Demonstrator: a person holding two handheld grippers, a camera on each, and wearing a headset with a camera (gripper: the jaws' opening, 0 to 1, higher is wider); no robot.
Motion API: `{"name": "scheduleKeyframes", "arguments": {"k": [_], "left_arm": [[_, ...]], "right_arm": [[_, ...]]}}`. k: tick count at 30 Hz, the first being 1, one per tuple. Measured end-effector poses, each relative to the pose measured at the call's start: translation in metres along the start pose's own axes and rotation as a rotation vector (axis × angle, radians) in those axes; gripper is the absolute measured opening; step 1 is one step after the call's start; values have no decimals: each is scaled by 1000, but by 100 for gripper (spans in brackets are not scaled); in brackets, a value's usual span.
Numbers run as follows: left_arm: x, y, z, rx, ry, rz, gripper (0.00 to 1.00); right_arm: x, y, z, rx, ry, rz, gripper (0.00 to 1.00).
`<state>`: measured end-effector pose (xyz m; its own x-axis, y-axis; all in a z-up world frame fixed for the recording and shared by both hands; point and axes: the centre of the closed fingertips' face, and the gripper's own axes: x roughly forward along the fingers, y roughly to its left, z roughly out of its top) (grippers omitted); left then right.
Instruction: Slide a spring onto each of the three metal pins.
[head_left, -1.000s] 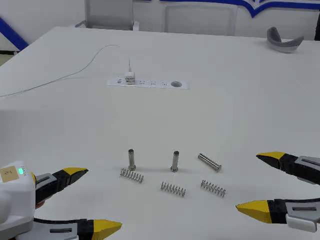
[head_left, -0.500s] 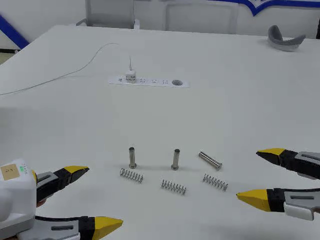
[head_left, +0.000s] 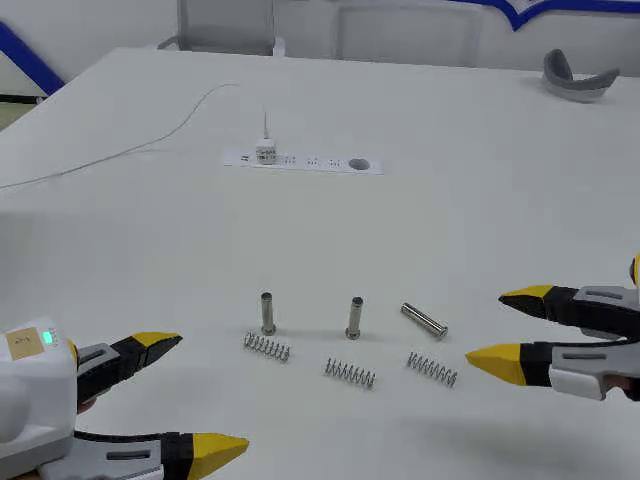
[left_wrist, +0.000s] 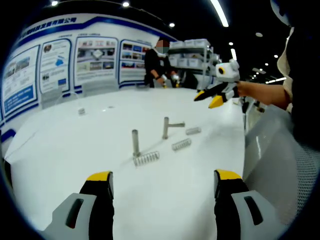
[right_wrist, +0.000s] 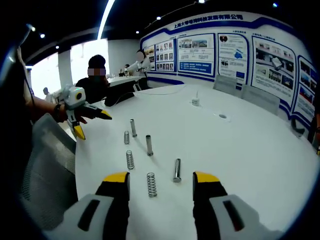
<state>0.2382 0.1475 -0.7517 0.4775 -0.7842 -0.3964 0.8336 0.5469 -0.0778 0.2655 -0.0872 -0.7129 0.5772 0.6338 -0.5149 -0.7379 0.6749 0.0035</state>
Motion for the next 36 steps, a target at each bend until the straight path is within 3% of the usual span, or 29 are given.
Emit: {"name": "scheduleKeyframes", "arguments": {"k": [22,36], "left_arm": [[-1,-2,0,-4,3,9,83],[-1,-5,0,-6,4,12,82]], "right_arm": [[36,-17,13,-80,107,-6,39],[63,-23,4,-95,197,-8,31]]}}
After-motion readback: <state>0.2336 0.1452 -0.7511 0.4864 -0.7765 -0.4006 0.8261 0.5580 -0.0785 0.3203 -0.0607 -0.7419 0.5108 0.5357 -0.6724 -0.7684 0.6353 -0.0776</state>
